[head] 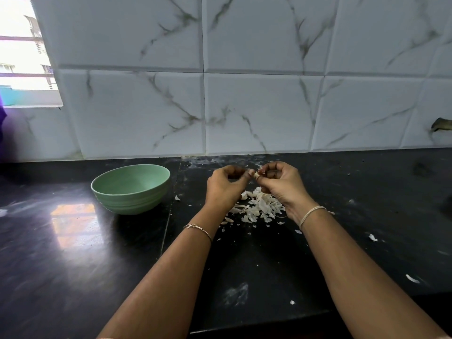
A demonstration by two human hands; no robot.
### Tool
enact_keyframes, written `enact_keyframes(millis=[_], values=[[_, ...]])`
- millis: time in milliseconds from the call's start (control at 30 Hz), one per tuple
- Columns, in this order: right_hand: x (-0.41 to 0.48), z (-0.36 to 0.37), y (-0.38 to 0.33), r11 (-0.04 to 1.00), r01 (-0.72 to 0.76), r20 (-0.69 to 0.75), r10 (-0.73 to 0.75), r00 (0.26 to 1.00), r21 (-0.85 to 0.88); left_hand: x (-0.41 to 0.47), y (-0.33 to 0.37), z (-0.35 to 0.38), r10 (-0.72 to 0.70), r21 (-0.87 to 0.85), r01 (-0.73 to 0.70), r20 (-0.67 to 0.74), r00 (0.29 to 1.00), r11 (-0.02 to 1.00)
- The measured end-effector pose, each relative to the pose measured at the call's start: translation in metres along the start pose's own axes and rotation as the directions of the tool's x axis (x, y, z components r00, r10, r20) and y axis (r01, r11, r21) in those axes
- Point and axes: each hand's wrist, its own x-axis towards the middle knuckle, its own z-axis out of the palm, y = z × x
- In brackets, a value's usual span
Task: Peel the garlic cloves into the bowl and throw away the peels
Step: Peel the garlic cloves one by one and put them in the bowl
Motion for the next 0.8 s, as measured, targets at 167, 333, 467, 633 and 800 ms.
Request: enact_keyframes(millis=[167, 333, 467, 633, 800], values=[[0.0000, 0.0006, 0.0016, 0.999, 0.033, 0.021, -0.033, 0.999, -0.003, 0.0013, -0.0008, -0.0001, 0.029, 0.033, -0.028, -0.008, 1.000, 0.999], [0.0004, 0.0020, 0.0011, 0.996, 0.071, -0.015, -0.073, 0.997, -0.062, 0.0002, 0.0016, 0.0011, -0.015, -0.007, 0.015, -0.011, 1.000, 1.000], [-0.0018, 0.0038, -0.0008, 0.993, 0.089, 0.004, -0.089, 0.996, -0.072, 0.0023, 0.0003, 0.0026, -0.111, -0.136, 0.115, 0.042, 0.993, 0.984], [-0.0027, 0.0046, 0.0000, 0.993, 0.111, 0.068, -0.108, 0.992, -0.044, 0.0046, -0.0004, 0.0029, -0.191, -0.247, 0.207, 0.085, 0.978, 0.947], [-0.0022, 0.0038, 0.0008, 0.993, 0.121, 0.086, -0.119, 0.989, -0.017, 0.0065, 0.0001, -0.0032, -0.232, -0.203, 0.225, -0.010, 0.973, 0.953]])
